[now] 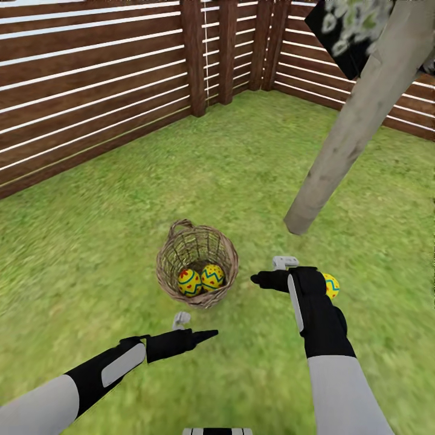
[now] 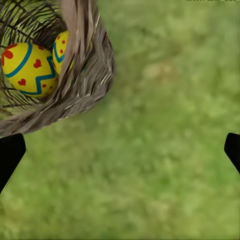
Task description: Take the three Easter eggs out of the wicker basket on the lawn in the garden, then place them on the lawn next to a single tree (choose any tree) so that all three eggs are next to the same tree and none are left in the basket.
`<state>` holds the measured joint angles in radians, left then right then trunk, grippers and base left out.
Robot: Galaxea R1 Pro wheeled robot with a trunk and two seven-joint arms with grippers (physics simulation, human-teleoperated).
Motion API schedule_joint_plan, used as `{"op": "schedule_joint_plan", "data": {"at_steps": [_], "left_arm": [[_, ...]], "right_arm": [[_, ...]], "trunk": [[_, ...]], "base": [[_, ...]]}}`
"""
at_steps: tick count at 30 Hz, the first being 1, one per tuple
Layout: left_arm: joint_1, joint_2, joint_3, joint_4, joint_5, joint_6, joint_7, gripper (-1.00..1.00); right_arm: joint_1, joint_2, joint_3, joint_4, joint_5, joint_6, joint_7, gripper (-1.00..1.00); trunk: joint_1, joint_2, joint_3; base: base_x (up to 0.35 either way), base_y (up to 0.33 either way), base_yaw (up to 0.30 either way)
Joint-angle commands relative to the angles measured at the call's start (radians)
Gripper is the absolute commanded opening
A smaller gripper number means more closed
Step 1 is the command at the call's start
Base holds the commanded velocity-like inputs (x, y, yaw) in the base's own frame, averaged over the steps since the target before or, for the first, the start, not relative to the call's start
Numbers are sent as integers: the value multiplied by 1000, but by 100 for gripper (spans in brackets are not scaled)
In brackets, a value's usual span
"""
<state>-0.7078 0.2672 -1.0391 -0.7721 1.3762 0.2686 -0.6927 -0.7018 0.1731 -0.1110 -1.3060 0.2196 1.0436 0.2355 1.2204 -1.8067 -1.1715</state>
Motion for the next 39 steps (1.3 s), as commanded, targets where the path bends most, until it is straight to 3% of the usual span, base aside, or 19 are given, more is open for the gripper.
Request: {"op": "schedule_joint_plan", "data": {"at_steps": [1, 26, 39], "left_arm": [[-1, 1, -3, -1, 11, 8, -2, 100], [-1, 0, -4, -4, 11, 8, -2, 100], [-1, 1, -4, -4, 11, 7, -3, 100]], "right_arm": [[-1, 1, -2, -1, 10, 4, 10, 100], [-1, 1, -1, 2, 10, 4, 10, 100], [-1, 1, -1, 2, 10, 4, 10, 100]], "trunk": [[0, 0, 0], [0, 0, 23], [0, 0, 26]], "base": [[62, 285, -188], [56, 299, -159], [-99, 288, -56]]}}
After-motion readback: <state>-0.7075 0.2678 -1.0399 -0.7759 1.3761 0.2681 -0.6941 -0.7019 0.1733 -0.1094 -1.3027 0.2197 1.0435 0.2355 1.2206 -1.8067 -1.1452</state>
